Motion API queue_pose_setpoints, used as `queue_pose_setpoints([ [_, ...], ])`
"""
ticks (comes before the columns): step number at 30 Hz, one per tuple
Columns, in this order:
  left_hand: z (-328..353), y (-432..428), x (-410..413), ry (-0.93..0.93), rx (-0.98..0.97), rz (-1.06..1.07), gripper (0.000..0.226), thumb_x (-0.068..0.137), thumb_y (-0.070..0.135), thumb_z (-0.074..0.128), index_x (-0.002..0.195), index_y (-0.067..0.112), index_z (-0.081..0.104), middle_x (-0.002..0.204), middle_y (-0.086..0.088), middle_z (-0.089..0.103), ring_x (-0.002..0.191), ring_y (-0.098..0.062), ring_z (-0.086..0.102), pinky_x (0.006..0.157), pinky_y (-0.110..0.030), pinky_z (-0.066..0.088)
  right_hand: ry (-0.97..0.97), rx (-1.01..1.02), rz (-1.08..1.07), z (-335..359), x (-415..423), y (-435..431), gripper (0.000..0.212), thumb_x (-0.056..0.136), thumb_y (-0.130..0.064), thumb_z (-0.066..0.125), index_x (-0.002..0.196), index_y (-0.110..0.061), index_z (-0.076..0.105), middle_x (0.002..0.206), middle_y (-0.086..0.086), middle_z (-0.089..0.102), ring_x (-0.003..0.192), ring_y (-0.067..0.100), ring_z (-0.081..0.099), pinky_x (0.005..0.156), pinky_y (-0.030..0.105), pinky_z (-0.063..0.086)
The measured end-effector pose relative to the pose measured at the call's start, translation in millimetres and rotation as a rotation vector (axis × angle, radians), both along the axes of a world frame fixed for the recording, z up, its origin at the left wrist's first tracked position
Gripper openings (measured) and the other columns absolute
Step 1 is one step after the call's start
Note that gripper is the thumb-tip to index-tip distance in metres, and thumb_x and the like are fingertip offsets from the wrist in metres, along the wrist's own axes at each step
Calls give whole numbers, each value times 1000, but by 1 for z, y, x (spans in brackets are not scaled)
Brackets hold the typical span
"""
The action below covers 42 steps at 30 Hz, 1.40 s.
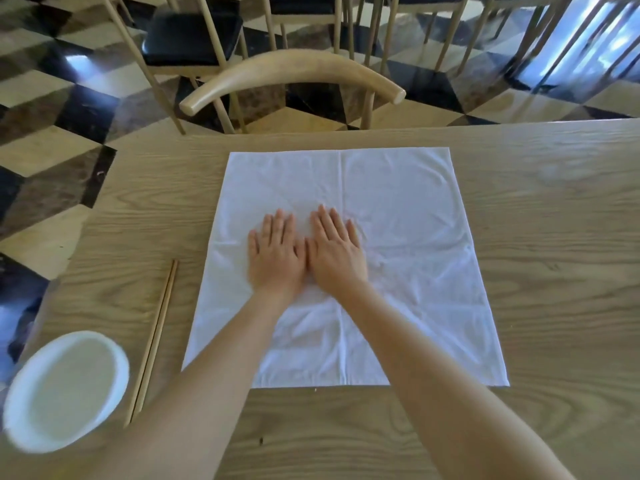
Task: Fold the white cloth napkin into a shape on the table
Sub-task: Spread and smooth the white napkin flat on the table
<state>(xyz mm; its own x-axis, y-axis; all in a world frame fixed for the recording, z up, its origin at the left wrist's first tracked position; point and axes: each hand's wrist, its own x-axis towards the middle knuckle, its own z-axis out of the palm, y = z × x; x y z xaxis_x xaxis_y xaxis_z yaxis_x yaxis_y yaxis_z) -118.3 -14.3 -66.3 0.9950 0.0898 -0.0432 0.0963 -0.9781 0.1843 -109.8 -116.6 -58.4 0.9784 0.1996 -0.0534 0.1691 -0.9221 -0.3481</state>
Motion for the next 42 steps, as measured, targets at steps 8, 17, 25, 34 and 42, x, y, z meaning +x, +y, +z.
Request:
queue_pose_setpoints([
  [8,-5,77,-55,3,53,20,61,97,47,21,149,19,5,158,2,-1,145,-15,-3,118,-36,-4,-31,-94,-288,-6,-38,-118,54,98,-38,24,149,-23,14,158,-6,9,145,12,3,119,34,-1],
  [17,7,61,-88,55,53,-14,60,97,45,8,148,15,0,158,-5,-4,145,-19,-6,116,-40,-8,40,-88,-250,10,-58,-77,57,100,-37,17,148,-8,6,159,6,2,146,19,-1,117,39,-2],
  [25,-6,42,-116,-6,10,-115,75,83,57,2,148,21,7,158,2,3,145,-15,-2,116,-36,-6,-27,-78,-110,-6,-111,-34,60,98,-44,24,149,-17,11,158,-3,5,146,13,-1,119,35,-5],
  [34,-2,88,-155,58,31,-160,76,82,58,-4,146,16,-1,157,-1,-2,143,-13,-9,117,-35,-6,33,-163,-269,-5,-152,-132,64,96,-51,17,149,-20,3,158,-6,1,144,9,-5,119,34,-3],
  [42,5,73,-195,-58,-212,167,59,95,37,37,145,6,25,156,-15,12,143,-31,13,116,-45,12,138,-128,-264,10,-178,-83,67,97,-47,21,149,-11,0,158,3,-8,145,17,-11,119,38,-5],
])
